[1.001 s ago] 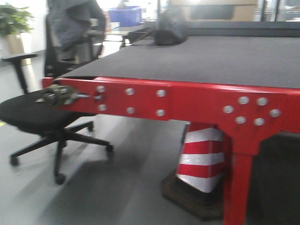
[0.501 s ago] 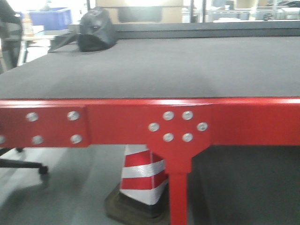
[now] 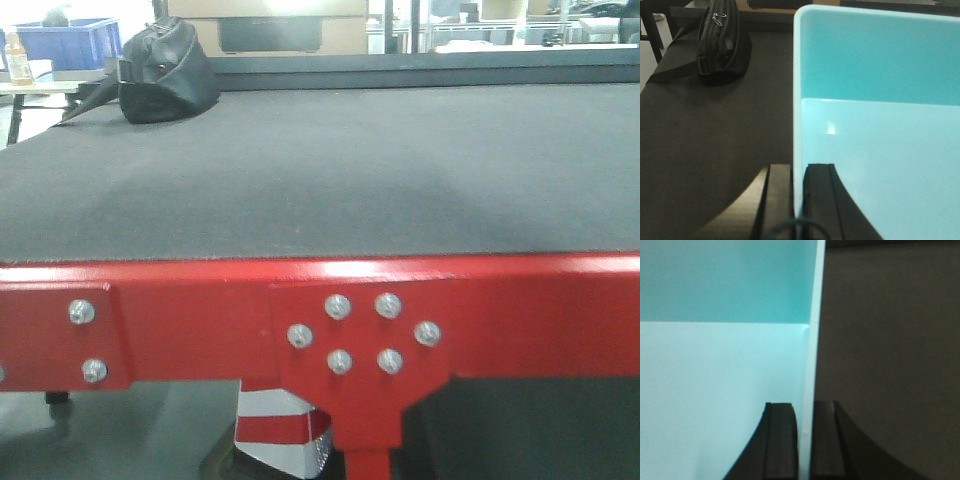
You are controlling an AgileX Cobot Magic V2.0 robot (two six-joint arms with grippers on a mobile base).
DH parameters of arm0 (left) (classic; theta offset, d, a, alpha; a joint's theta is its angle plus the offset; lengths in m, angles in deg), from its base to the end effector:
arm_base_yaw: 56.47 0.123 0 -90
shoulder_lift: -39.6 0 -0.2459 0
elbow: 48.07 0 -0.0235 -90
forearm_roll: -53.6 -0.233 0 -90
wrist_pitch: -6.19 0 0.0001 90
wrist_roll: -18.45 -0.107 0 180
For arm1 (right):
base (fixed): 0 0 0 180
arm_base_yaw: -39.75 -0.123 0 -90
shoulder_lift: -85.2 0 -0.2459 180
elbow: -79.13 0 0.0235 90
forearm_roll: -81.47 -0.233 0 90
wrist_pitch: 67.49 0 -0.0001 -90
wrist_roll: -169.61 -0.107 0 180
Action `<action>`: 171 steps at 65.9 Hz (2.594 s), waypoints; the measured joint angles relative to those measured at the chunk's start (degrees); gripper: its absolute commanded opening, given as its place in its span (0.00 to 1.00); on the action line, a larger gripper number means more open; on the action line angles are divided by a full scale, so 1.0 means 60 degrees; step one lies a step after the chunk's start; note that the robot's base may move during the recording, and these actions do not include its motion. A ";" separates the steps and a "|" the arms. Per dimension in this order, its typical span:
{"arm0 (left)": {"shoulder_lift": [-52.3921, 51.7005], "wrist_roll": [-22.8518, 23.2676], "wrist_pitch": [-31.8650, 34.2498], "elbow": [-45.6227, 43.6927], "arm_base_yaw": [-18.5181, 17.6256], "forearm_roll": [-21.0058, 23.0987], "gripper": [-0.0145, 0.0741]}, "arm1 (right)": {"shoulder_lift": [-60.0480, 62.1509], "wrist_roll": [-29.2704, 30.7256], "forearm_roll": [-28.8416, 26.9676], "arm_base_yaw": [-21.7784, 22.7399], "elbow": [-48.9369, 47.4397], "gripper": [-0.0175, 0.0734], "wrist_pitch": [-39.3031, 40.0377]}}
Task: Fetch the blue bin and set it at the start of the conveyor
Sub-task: 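Drive up to the red-framed conveyor and stop at its near edge, then lower the bin onto the black conveyor belt with both grippers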
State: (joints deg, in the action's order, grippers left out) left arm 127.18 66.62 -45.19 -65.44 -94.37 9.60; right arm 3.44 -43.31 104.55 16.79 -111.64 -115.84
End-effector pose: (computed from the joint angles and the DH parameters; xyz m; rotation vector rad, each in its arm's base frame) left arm 0.2598 -0.1286 0.4356 -0.0266 1.8947 -0.0902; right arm 0.2595 0.0759 0.4180 0.0819 2.0202 0.1398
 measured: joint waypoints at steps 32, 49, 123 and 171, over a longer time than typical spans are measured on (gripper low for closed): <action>0.0000 0.0000 0.0000 0.0000 0.0000 0.0000 0.04 | 0.0000 0.0000 0.0000 0.0000 0.0000 0.02 0.0000; 0.0000 0.0000 0.0000 0.0000 0.0000 0.0000 0.04 | 0.0000 0.0000 0.0000 0.0000 0.0000 0.02 0.0000; 0.0000 0.0000 0.0000 0.0000 0.0000 0.0000 0.04 | 0.0000 0.0000 -0.0071 0.0000 0.0000 0.02 -0.0036; 0.2143 -0.2464 0.1588 -0.0006 0.2325 0.3999 0.04 | -0.2581 -0.0269 -0.0256 0.0791 -0.0017 0.02 0.0981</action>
State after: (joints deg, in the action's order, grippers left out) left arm 140.04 51.84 -35.66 -65.47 -80.42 33.59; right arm -12.04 -44.93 103.01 21.53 -111.74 -109.95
